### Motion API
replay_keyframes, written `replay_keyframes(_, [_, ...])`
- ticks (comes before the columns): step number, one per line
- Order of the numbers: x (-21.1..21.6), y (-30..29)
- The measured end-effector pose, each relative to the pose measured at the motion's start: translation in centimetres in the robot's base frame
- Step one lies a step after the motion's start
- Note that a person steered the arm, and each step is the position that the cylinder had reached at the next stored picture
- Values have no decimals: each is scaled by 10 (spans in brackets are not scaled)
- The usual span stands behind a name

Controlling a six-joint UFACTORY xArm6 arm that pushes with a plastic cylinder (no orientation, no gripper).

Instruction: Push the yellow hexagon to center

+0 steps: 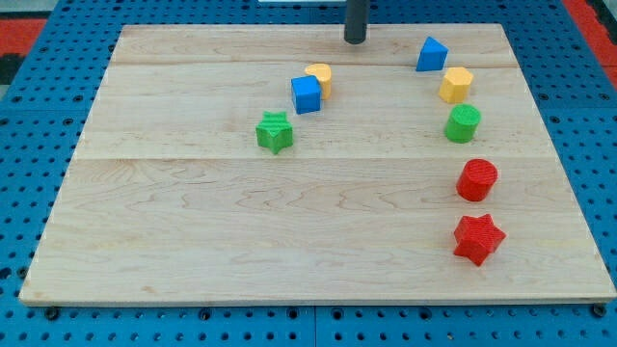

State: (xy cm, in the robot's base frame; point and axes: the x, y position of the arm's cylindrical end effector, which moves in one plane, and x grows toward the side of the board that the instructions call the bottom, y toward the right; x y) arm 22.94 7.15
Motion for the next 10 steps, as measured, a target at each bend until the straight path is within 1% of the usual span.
replay_keyframes(1, [21,42])
replay_keyframes(2, [24,67])
replay_keyframes(4, [29,96])
replay_keyframes(5, [29,94])
replay_keyframes(7, [28,-93])
replay_keyframes(8, [36,-144])
replay_keyframes(10, [36,-158])
